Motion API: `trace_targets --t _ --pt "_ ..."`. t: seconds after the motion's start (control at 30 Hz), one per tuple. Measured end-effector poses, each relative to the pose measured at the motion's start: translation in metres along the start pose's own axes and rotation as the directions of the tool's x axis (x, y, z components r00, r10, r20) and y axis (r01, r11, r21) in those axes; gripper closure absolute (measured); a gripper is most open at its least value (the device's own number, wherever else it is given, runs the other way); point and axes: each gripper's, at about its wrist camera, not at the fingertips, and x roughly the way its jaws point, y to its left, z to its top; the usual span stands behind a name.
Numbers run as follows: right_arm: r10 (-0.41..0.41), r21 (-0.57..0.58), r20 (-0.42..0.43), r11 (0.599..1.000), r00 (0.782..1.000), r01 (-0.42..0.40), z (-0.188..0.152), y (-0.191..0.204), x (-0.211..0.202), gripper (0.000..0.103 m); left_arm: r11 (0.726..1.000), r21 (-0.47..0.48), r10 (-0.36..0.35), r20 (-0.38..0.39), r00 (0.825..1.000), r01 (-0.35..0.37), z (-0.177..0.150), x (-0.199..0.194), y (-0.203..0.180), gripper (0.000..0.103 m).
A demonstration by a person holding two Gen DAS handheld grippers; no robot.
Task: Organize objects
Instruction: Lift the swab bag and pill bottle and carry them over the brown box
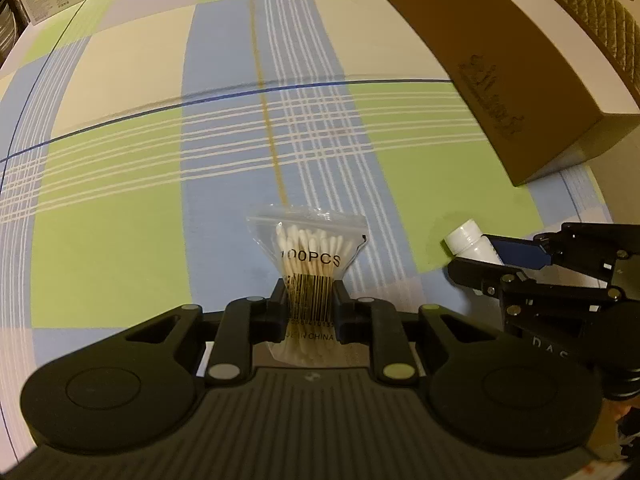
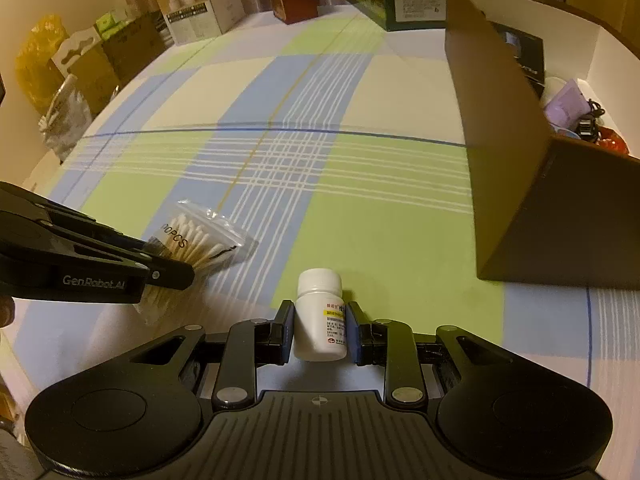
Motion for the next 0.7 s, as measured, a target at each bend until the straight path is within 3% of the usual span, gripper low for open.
trace_targets --t 0.37,0.7 --pt "0.049 0.041 0.123 0.998 0.991 -0.054 0.002 -0.010 -0.058 0.079 0.999 0.031 -0.042 0.096 0.995 0.039 0.008 -0.042 -0.025 0.086" --pt "0.016 0.108 0.259 0.993 0.966 -0.045 0.011 -0.047 -0.121 0.079 0.987 0.115 -0.130 0.203 0.971 0.108 0.030 -0.084 -0.072 0.086"
